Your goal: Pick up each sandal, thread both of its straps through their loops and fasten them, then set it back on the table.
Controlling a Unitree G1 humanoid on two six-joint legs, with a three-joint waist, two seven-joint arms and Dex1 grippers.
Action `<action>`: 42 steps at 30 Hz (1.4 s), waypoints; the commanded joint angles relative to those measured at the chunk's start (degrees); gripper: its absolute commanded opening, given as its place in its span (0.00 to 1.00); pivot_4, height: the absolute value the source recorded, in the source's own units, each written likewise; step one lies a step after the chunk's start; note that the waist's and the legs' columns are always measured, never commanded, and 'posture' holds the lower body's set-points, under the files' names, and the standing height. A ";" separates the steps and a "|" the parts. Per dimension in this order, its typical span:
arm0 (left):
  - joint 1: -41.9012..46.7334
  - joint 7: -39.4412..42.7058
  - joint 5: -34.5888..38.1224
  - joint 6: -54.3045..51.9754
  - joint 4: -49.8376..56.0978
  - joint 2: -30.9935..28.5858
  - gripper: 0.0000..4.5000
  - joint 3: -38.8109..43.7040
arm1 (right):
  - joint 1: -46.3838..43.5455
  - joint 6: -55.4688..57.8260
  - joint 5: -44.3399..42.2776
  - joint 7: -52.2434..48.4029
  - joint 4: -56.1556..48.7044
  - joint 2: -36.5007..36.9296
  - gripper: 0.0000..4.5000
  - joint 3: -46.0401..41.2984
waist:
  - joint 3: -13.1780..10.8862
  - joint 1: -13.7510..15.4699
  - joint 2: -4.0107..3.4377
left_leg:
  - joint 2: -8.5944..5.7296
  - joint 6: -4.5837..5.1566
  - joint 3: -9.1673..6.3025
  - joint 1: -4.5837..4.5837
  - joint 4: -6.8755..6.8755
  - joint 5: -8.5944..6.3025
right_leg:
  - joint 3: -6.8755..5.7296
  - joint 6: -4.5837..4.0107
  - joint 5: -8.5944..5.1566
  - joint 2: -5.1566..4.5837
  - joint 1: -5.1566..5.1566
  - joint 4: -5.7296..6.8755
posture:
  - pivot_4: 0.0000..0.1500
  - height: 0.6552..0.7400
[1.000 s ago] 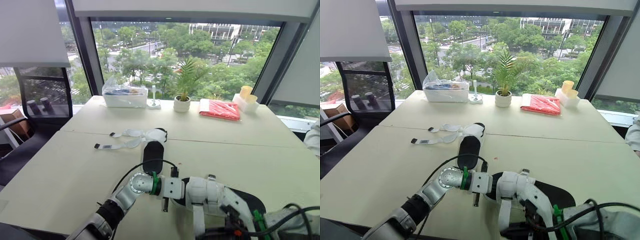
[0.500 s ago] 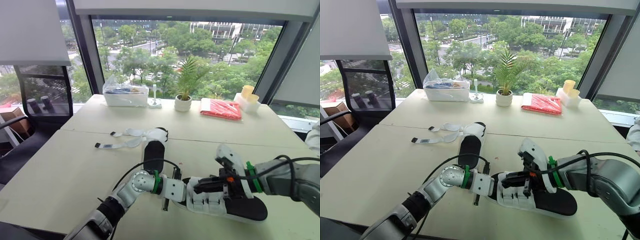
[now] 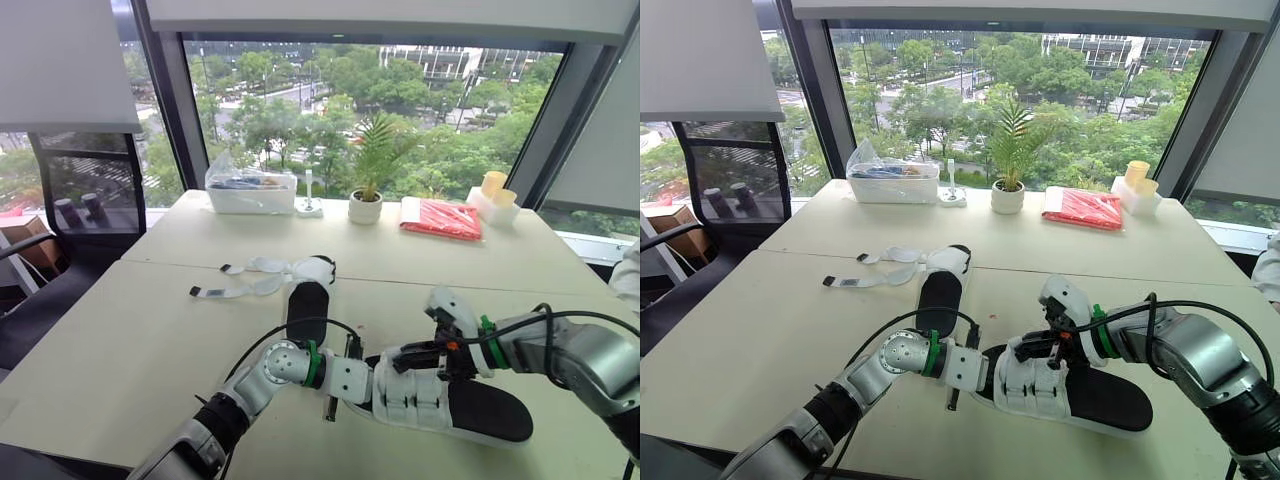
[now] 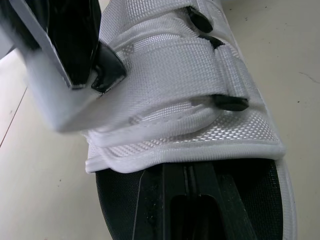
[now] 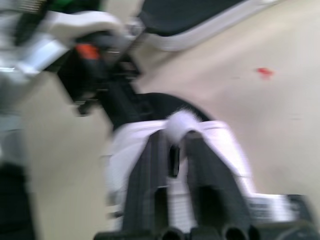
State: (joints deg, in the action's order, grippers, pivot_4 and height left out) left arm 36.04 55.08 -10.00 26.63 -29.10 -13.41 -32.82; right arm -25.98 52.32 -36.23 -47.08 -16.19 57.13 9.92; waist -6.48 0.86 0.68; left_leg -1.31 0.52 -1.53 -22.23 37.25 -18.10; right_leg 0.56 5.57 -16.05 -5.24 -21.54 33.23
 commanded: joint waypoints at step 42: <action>-5.84 1.63 -8.28 -2.67 -11.99 -0.94 0.00 -7.48 | -5.03 18.35 -3.28 3.90 10.32 -17.73 0.14 -12.66 | 0.45 -0.03 -0.38 | -0.13 -0.01 -0.03 0.16 0.05 0.01 | 0.00 0.15 0.09 -0.09 0.12 0.22 | 1.00 0.97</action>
State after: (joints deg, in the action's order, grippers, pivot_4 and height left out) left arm 35.88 53.88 -10.01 28.00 -31.03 -12.79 -32.82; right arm -30.32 70.62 -38.04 -42.43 -4.23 39.62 -0.97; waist -6.03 0.82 0.30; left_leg -1.44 0.51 -1.56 -22.06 37.31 -18.09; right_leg 0.56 5.72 -15.96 -5.33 -21.42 33.45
